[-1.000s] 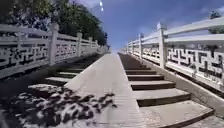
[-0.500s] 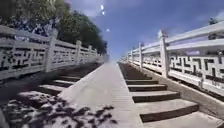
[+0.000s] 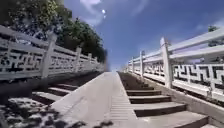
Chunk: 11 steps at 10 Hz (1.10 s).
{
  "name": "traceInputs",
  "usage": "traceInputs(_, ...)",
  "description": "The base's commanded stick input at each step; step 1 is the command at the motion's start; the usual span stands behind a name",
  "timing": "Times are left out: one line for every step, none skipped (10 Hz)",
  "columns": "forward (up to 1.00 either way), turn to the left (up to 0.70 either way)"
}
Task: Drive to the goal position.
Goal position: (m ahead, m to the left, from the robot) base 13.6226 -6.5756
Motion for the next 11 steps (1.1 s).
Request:
traceInputs(0.45,0.26)
traceInputs(0.45,0.09)
traceInputs(0.45,0.0)
traceInputs(0.45,0.0)
traceInputs(0.45,0.0)
traceInputs(0.45,0.0)
traceInputs(0.45,0.0)
traceInputs(0.45,0.0)
traceInputs(0.45,0.0)
traceInputs(0.45,0.0)
traceInputs(0.45,0.0)
